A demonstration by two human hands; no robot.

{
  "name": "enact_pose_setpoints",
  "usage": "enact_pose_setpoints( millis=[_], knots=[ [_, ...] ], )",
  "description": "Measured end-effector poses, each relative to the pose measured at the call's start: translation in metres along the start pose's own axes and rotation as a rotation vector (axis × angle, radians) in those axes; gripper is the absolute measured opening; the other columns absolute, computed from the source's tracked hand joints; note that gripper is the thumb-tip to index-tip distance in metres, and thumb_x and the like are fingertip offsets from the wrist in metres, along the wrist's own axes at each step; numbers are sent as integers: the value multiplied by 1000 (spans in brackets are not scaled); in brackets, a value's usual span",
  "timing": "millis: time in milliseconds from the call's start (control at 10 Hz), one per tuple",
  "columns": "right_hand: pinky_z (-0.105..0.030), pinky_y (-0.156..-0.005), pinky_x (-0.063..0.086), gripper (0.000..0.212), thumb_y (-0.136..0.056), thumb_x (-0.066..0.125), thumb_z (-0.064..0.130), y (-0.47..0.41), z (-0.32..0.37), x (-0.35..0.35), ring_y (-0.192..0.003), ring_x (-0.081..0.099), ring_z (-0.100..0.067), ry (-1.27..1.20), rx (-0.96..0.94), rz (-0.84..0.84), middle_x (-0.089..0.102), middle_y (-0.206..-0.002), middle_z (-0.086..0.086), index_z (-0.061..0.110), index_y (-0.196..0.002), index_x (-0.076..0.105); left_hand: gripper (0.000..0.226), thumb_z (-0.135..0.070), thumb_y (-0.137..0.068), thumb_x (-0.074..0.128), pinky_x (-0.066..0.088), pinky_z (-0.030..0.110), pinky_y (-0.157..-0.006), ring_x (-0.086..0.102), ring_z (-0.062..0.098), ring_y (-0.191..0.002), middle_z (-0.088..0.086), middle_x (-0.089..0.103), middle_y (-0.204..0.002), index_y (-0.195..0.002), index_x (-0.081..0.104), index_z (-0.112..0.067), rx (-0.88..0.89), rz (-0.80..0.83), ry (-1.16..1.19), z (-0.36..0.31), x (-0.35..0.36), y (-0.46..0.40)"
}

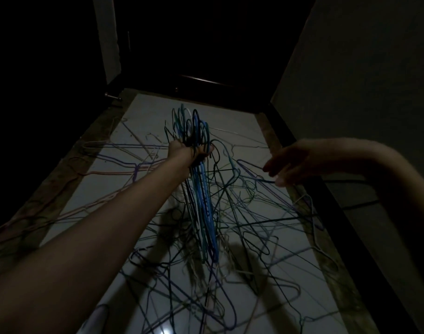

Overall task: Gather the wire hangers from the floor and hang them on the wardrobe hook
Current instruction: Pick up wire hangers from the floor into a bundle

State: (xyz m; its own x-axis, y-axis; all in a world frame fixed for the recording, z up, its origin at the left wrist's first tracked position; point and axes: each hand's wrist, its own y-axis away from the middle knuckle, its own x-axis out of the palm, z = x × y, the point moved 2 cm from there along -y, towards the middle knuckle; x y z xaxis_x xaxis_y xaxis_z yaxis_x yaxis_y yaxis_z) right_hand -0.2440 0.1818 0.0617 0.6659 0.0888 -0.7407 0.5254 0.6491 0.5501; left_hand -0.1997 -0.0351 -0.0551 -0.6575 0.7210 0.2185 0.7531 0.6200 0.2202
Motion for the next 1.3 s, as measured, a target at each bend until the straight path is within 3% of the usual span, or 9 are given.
enact_pose_setpoints(
  millis=[100, 200, 300, 500, 800, 900, 1100, 1200, 1300],
  knots=[
    [-15, -75, 51, 38, -84, 65, 19, -7, -7, 8, -96, 60, -3, -6, 57, -50, 61, -106, 15, 26, -120, 57, 18, 1, -87, 59, 52, 18, -56, 59, 20, -86, 13, 62, -101, -103, 54, -6, 44, 25, -24, -6, 5, -4],
    [-19, -71, 52, 44, -85, 64, 18, -24, -10, 19, -85, 64, -10, -26, 96, -117, 65, -103, -1, 14, -128, 52, 20, 3, -80, 68, 51, 13, -47, 60, 19, -74, 5, 60, -85, -94, 56, -5, 106, 81, 1, -17, 12, 3],
    [-23, -69, 52, 46, -87, 62, 26, -38, -7, 25, -85, 63, -16, -61, 47, -236, 64, -111, -8, 12, -130, 49, 33, 6, -75, 71, 50, 13, -46, 59, 14, -64, 6, 61, -80, -106, 59, 5, 146, 117, 1, -27, 17, 9],
    [-43, -77, 57, 14, -93, 56, 24, -64, 21, 30, -87, 64, -24, -116, -132, -576, 64, -93, -6, 16, -102, 62, 19, 1, -73, 75, 51, 14, -51, 60, 13, -67, 5, 63, -80, -85, 60, -6, 256, 119, -102, -36, 13, 12],
    [-46, -73, 54, 19, -93, 52, 22, -58, 1, 12, -74, 59, -22, -292, -166, -946, 57, -70, 5, 18, -77, 61, 18, 4, -75, 72, 56, 21, -56, 64, 7, -51, -3, 65, -56, -73, 58, -8, 159, 138, -1, -37, -10, 0],
    [-24, -63, 42, 19, -94, 51, 16, -48, 0, 7, -69, 52, -8, -361, -247, -960, 57, -73, 2, 11, -79, 61, 21, 4, -77, 70, 55, 19, -54, 65, 7, -55, 9, 66, -80, -94, 59, 2, 129, 118, -4, -35, -16, -3],
    [-4, -50, 32, 27, -94, 52, 13, -45, -14, 11, -57, 48, 8, -358, -202, -1001, 52, -66, 10, 18, -67, 54, 39, 7, -78, 68, 49, 12, -47, 59, 13, -64, 6, 60, -77, -115, 56, 8, 137, 96, -153, -42, -17, -1],
    [-12, -58, 37, 18, -94, 51, 14, -44, -19, 12, -64, 49, 0, -375, -222, -1063, 55, -69, 5, 9, -80, 62, 38, 6, -79, 67, 51, 12, -48, 60, 12, -65, 4, 60, -77, -115, 56, 6, 138, 87, -191, -47, -20, 0],
    [-29, -63, 34, 23, -93, 51, 18, -44, -22, 9, -62, 46, -3, -404, -228, -1154, 51, -64, 10, 19, -70, 57, 38, 8, -80, 65, 50, 12, -46, 59, 13, -64, 9, 60, -82, -116, 55, 10, 142, 85, -183, -53, -22, 2]
  ],
)
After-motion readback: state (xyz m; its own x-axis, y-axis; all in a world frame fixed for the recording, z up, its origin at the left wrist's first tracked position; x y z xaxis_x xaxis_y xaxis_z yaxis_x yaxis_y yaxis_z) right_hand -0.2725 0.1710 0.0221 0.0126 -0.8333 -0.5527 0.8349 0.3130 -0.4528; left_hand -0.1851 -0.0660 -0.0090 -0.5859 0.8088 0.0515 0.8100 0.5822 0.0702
